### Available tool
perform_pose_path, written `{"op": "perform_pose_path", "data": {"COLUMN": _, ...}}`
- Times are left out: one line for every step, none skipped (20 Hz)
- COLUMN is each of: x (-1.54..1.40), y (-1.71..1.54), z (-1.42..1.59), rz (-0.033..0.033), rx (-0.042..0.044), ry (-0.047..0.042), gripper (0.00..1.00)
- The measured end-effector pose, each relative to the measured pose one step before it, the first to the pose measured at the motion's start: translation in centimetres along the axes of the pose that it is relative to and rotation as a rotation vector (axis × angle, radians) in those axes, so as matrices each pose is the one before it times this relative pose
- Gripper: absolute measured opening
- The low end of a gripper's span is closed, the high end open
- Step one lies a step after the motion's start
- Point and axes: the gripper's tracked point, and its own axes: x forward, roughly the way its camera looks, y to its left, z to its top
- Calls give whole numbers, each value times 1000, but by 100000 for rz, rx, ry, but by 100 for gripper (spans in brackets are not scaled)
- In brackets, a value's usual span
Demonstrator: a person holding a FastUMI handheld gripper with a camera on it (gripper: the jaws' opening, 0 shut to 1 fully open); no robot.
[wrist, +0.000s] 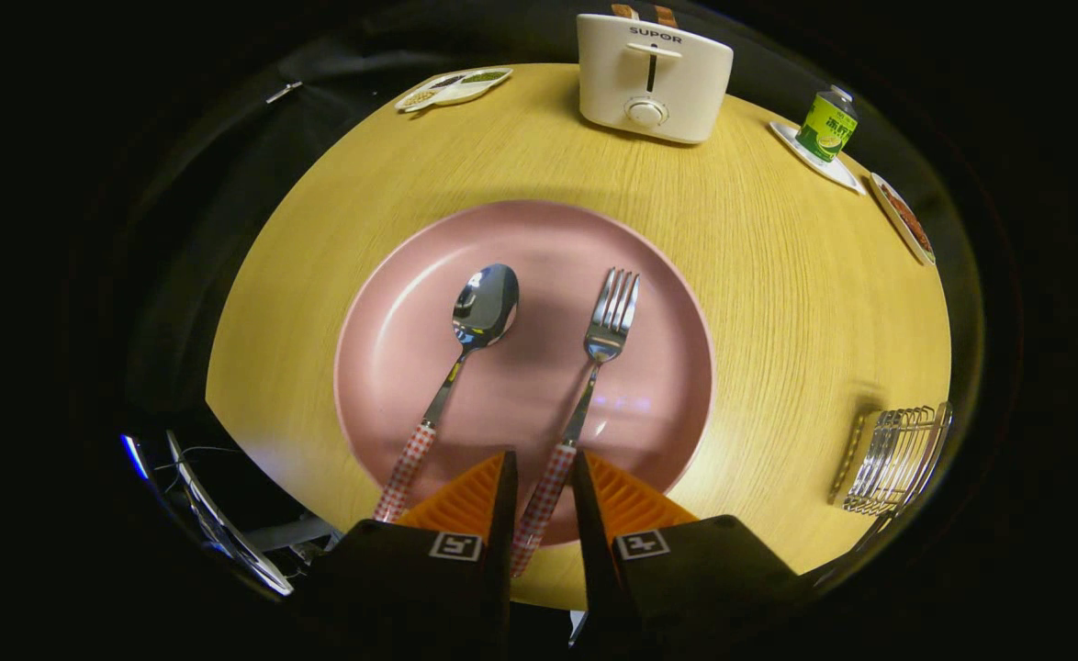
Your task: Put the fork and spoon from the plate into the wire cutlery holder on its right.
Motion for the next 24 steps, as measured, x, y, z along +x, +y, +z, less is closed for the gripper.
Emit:
{"op": "perform_pose_path", "data": {"x": -241, "y": -156, "z": 10, "rz": -220, "rx": 250, "ry": 416, "gripper": 31}}
{"op": "perform_pose_path", "data": {"x": -8, "y": -241, "z": -61, "rz": -1033, "rx": 608, "ry": 798, "gripper": 31}}
{"op": "perform_pose_path", "data": {"x": -11, "y": -265, "z": -160, "rz": -923, "rx": 834, "ry": 477, "gripper": 24}}
{"op": "perform_pose_path", "data": {"x": -22, "y": -178, "z": -86, "rz": -426, "rx": 564, "ry": 337, "gripper": 19}}
{"op": "perform_pose_path", "data": {"x": -144, "y": -22, "z": -32, "rz": 527, "rx": 12, "ry": 83, "gripper": 15}}
{"op": "perform_pose_path", "data": {"x": -111, "y": 309, "z": -203, "rz": 1981, "rx": -324, "ry": 479, "gripper": 15}}
{"op": "perform_pose_path", "data": {"x": -127, "y": 497, "z": -220, "rz": 3517, "rx": -519, "ry": 758, "gripper": 13}}
{"op": "perform_pose_path", "data": {"x": -195, "y": 383, "z": -13, "rz": 3857, "rx": -554, "ry": 260, "gripper": 13}}
{"op": "perform_pose_path", "data": {"x": -444, "y": 432, "z": 242, "rz": 3934, "rx": -690, "ry": -1823, "gripper": 12}}
{"op": "perform_pose_path", "data": {"x": -370, "y": 96, "z": 390, "rz": 1880, "rx": -436, "ry": -2549, "gripper": 12}}
{"op": "perform_pose_path", "data": {"x": -429, "y": -100, "z": 189, "rz": 1305, "rx": -847, "ry": -556, "gripper": 9}}
{"op": "perform_pose_path", "data": {"x": -334, "y": -2, "z": -43, "rz": 1588, "rx": -240, "ry": 152, "gripper": 10}}
{"op": "perform_pose_path", "data": {"x": -508, "y": -239, "z": 15, "rz": 963, "rx": 1100, "ry": -337, "gripper": 10}}
{"op": "perform_pose_path", "data": {"x": -641, "y": -268, "z": 102, "rz": 1060, "rx": 1219, "ry": -597, "gripper": 10}}
{"op": "perform_pose_path", "data": {"x": -738, "y": -288, "z": -41, "rz": 1046, "rx": 148, "ry": -415, "gripper": 10}}
{"op": "perform_pose_path", "data": {"x": -876, "y": -271, "z": -163, "rz": 1376, "rx": -803, "ry": 312, "gripper": 10}}
{"op": "perform_pose_path", "data": {"x": -1096, "y": -287, "z": -212, "rz": 1776, "rx": -1586, "ry": 250, "gripper": 10}}
{"op": "perform_pose_path", "data": {"x": -1165, "y": -479, "z": -274, "rz": 1478, "rx": -2230, "ry": 609, "gripper": 10}}
{"op": "perform_pose_path", "data": {"x": -1428, "y": -459, "z": -291, "rz": 1780, "rx": -2279, "ry": 675, "gripper": 9}}
{"op": "perform_pose_path", "data": {"x": -1473, "y": -667, "z": -486, "rz": 646, "rx": -2310, "ry": 930, "gripper": 9}}
{"op": "perform_pose_path", "data": {"x": -1752, "y": -555, "z": -611, "rz": 1286, "rx": -2024, "ry": 1102, "gripper": 10}}
{"op": "perform_pose_path", "data": {"x": -1568, "y": -658, "z": -587, "rz": 893, "rx": -1705, "ry": 973, "gripper": 10}}
{"op": "perform_pose_path", "data": {"x": -1505, "y": -1052, "z": -638, "rz": -75, "rx": -1061, "ry": 800, "gripper": 10}}
{"op": "perform_pose_path", "data": {"x": -1379, "y": -953, "z": -548, "rz": -408, "rx": -62, "ry": 886, "gripper": 10}}
